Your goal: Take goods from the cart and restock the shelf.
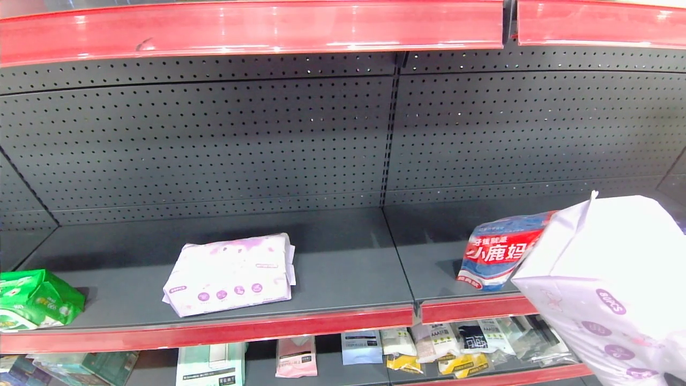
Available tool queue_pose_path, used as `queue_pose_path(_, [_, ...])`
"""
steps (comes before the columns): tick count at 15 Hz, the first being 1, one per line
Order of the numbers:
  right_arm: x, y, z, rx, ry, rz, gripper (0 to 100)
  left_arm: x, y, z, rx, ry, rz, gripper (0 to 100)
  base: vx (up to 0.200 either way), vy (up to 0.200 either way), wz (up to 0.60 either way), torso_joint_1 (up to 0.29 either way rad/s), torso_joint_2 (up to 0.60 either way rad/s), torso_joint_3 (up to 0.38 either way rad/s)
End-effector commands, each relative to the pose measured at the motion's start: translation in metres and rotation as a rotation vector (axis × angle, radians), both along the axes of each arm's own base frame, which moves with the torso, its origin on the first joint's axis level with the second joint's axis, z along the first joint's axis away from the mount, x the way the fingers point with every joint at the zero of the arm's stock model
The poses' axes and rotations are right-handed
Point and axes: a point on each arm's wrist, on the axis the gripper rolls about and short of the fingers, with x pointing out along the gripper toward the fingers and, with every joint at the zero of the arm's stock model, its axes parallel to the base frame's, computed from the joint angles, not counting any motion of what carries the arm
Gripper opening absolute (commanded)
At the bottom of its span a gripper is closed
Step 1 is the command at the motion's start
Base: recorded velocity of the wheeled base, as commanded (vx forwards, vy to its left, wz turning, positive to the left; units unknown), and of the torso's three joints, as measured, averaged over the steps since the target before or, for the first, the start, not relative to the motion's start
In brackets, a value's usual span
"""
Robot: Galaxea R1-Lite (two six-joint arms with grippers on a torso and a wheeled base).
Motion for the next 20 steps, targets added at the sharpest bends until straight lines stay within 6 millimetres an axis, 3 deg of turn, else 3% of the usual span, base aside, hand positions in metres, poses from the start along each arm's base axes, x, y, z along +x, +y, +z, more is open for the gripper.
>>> queue_pose_path(1, [-0.0001, -0.0001, 0.0001, 0.000, -0.001, -0.003, 0, -0.0008, -0.0005, -0.0083, -0.047, -0.060, -0.020, 100, 0.000, 0.000, 0.00, 0.000, 0.00, 0.000])
queue_pose_path(8, [-0.0001, -0.0001, 0.0003, -0.001, -0.004, -0.005, 0, -0.0008, -0.0006, -0.0098, -0.040, -0.043, -0.026, 100, 0.000, 0.000, 0.00, 0.000, 0.00, 0.000])
queue_pose_path(18, [0.0003, 0.0000, -0.0006, 0.000, 0.002, -0.007, 0, -0.0009, -0.0007, -0.0094, -0.041, -0.045, -0.028, 100, 0.000, 0.000, 0.60, 0.003, 0.00, 0.003])
queue_pose_path(20, [0.0003, 0.0001, 0.0052, 0.005, -0.014, -0.003, 0, -0.0008, -0.0006, -0.0098, -0.040, -0.043, -0.026, 100, 0.000, 0.000, 0.00, 0.000, 0.00, 0.000])
